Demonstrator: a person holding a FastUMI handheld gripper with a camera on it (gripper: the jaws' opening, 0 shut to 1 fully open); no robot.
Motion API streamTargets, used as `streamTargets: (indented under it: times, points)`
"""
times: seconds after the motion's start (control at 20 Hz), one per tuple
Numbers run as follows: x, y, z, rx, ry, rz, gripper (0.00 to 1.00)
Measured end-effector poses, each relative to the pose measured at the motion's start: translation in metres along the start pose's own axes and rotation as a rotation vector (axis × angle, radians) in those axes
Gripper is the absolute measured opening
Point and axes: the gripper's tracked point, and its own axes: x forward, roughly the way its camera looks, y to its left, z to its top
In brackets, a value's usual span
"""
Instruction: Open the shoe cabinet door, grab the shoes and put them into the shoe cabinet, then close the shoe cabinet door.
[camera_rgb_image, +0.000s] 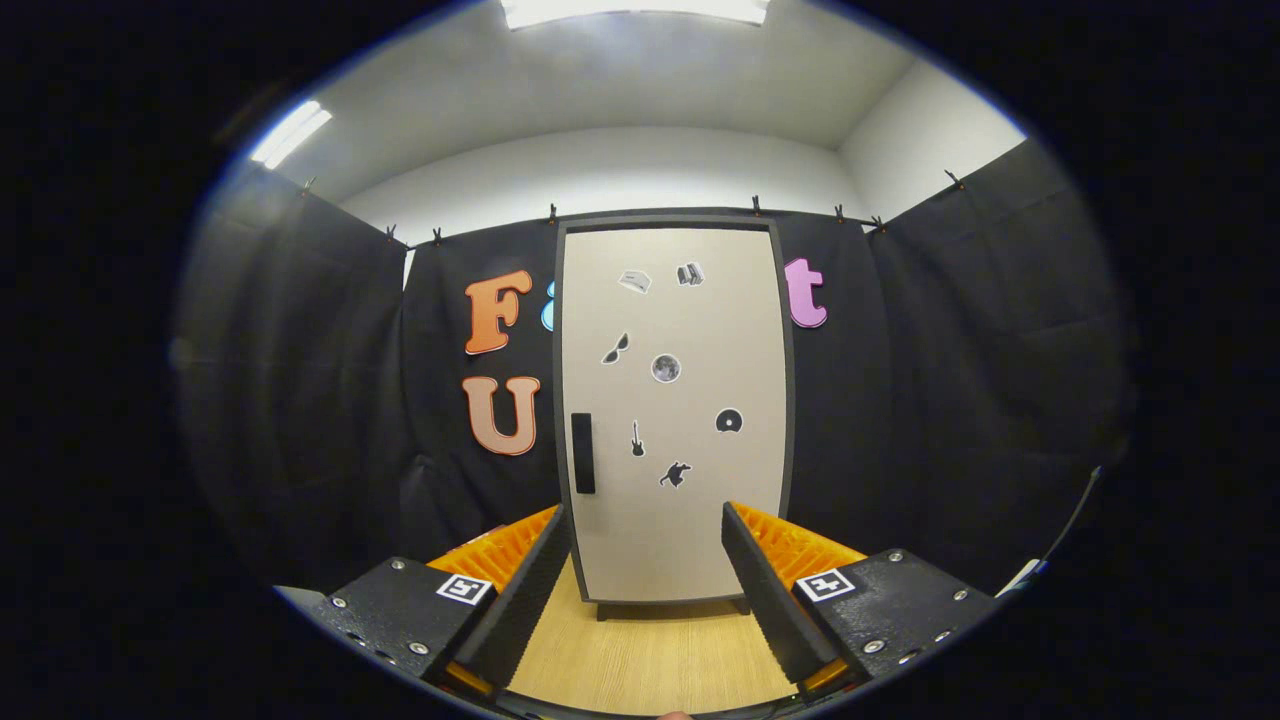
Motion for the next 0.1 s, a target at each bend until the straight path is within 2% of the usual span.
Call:
streamTargets:
  times: [0.1]
  points:
    - [-0.0016, 0.0005, 0.0003, -0.006, 0.001, -0.002, 0.95]
